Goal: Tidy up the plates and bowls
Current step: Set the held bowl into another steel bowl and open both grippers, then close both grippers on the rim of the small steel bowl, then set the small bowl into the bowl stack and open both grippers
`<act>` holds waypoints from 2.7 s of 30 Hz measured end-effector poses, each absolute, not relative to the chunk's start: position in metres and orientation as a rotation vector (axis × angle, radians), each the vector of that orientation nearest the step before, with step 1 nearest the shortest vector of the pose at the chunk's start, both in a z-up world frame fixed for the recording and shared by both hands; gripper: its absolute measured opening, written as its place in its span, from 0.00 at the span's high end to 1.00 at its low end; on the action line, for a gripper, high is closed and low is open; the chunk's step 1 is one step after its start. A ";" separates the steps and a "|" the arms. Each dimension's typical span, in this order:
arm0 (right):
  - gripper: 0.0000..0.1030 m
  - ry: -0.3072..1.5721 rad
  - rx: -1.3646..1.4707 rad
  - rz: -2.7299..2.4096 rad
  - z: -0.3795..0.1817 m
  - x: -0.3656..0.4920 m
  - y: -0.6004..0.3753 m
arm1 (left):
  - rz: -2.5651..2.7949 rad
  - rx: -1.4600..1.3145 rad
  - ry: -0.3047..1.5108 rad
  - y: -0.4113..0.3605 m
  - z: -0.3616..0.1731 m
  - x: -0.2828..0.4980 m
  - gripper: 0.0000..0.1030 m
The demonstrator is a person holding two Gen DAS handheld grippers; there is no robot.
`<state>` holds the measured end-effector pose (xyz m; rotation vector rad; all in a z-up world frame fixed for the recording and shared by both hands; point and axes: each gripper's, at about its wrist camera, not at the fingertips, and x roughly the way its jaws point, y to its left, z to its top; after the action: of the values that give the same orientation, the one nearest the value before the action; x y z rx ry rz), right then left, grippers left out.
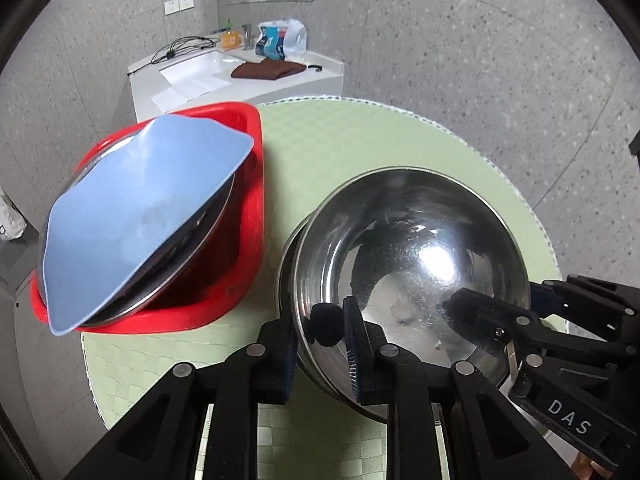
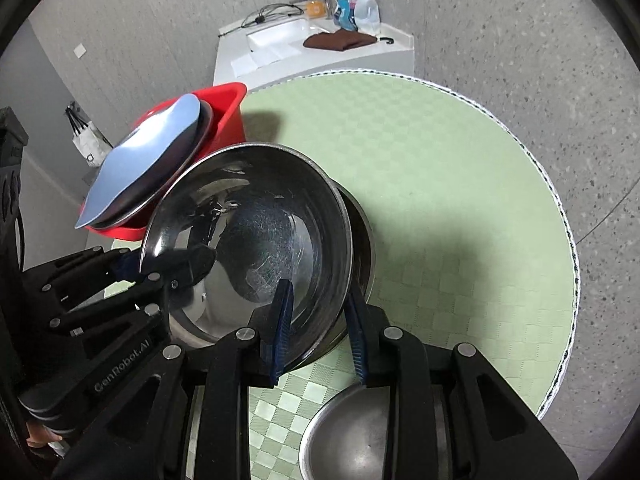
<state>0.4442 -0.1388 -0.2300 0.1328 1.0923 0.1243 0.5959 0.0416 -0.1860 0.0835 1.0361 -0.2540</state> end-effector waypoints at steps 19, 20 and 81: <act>0.46 1.033 0.253 0.183 -0.213 0.423 -0.164 | -0.193 -0.008 0.948 0.054 -0.172 0.561 0.35; 0.46 1.025 0.261 0.177 -0.210 0.417 -0.170 | -0.187 -0.013 0.937 0.055 -0.170 0.555 0.35; 0.80 1.092 0.222 0.144 -0.229 0.441 -0.145 | -0.309 0.020 1.086 0.030 -0.185 0.601 0.76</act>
<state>0.4411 -0.1446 -0.2290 0.2217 1.0916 0.1442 0.6009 0.0304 -0.1852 0.0198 1.0856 -0.3092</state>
